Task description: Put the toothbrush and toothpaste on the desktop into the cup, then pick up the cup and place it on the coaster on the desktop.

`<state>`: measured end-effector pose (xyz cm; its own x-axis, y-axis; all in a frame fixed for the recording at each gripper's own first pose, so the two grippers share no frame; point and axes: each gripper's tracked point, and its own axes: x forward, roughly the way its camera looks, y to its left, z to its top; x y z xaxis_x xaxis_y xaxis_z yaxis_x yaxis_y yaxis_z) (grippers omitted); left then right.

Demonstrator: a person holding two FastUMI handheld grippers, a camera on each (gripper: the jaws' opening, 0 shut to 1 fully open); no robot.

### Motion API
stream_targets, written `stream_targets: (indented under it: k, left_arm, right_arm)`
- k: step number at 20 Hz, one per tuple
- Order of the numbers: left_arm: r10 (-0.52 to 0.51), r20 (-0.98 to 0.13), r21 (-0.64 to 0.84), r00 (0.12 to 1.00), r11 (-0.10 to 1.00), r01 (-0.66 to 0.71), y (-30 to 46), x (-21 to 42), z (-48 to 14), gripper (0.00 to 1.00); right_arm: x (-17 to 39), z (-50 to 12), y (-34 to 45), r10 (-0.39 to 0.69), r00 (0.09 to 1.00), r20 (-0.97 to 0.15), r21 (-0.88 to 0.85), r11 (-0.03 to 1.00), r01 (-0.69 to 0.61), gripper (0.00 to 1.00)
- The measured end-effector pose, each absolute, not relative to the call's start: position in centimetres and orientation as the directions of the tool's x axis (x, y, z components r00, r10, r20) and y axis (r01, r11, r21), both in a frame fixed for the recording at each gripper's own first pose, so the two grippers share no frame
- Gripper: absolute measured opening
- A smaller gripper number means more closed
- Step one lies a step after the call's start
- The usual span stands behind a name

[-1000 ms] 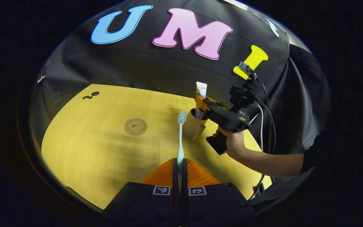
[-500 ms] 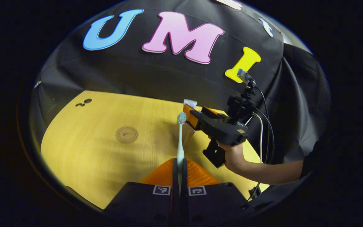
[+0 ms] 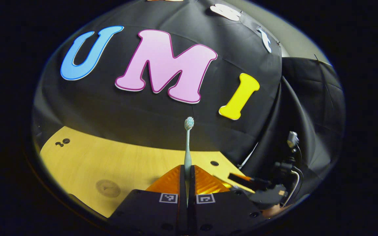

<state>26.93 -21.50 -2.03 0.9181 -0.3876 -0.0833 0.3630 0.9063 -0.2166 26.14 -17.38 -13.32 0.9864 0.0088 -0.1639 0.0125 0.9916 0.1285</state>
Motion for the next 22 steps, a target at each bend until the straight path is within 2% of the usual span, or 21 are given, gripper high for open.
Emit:
stream_targets:
  k: [7,14,22]
  left_arm:
    - [-0.462,0.046,-0.064,0.886,0.883,0.464,-22.9,34.5,0.4,0.06]
    - [-0.5,0.098,-0.122,0.861,0.852,0.509,-22.6,39.4,-2.7,0.06]
    - [-0.557,0.135,-0.15,0.819,0.806,0.573,-23.9,40.0,-5.3,0.06]
  right_arm:
    - [24.2,-16.4,-17.5,0.007,0.969,-0.248,0.132,0.991,0.026,0.98]
    - [23.4,-18.7,-15.5,0.046,0.954,-0.298,0.121,0.993,-0.011,0.98]
    - [23.2,-19.3,-14.9,0.046,0.956,-0.291,0.106,0.994,-0.015,0.98]
